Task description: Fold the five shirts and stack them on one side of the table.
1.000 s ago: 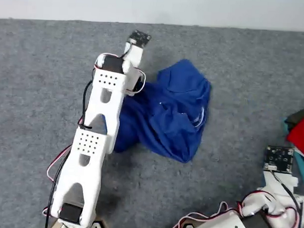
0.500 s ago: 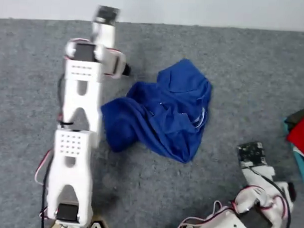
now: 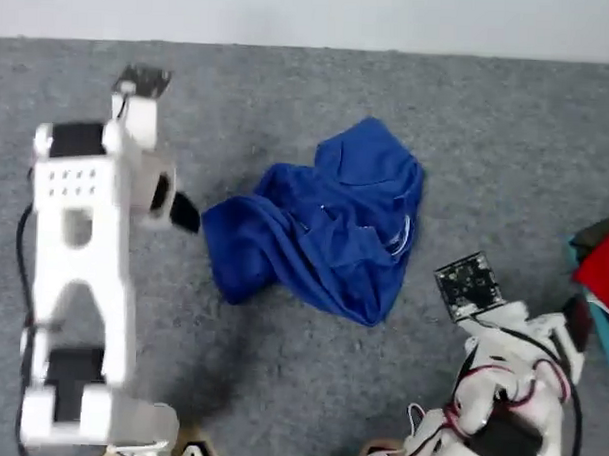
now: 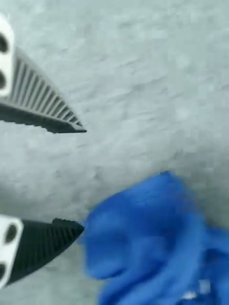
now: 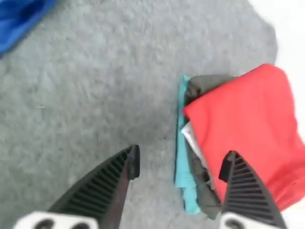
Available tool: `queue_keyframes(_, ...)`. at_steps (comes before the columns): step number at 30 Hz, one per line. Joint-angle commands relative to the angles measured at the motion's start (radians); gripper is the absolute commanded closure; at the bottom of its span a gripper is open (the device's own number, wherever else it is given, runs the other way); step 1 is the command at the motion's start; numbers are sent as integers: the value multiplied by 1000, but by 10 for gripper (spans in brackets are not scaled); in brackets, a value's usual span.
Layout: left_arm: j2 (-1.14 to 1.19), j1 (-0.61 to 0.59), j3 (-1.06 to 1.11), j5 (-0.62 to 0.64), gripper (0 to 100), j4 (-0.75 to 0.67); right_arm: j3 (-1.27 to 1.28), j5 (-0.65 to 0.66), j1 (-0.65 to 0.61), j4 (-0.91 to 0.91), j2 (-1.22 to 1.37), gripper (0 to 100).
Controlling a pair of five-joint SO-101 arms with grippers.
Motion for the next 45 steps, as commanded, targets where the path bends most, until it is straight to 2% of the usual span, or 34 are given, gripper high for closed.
queue_keyframes(1,-264,-8,240,-14,718,20,-192,-68,-25,-22,228,715)
queue_keyframes(5,-272,-9,302,44,717,20,-496,-282,-117,117,639,715)
queue_keyframes(10,-273,-9,306,97,717,18,-973,-552,-432,435,1127,718)
queue_keyframes(12,-273,-15,309,106,717,25,-1151,-595,-555,527,1267,718)
queue_keyframes(15,-275,-41,309,106,717,25,-1329,-606,-688,526,1356,718)
queue_keyframes(20,-273,-104,309,106,717,25,-1412,-601,-826,524,1435,718)
queue_keyframes(27,-275,-121,358,106,717,25,-1313,-598,-828,522,1713,725)
queue_keyframes(29,-278,-121,386,106,717,25,-1318,-557,-828,522,1764,780)
queue_keyframes(33,-279,-121,410,106,717,25,-1320,-446,-829,516,1813,963)
queue_keyframes(35,-279,-121,410,106,717,25,-1315,-382,-822,522,1816,990)
queue_keyframes(39,-279,-123,410,104,717,25,-1318,-348,-731,524,1785,989)
queue_keyframes(43,-279,-121,410,104,717,25,-1315,-333,-585,524,1733,989)
queue_keyframes(45,-278,-118,410,104,717,25,-1313,-270,-499,526,1713,989)
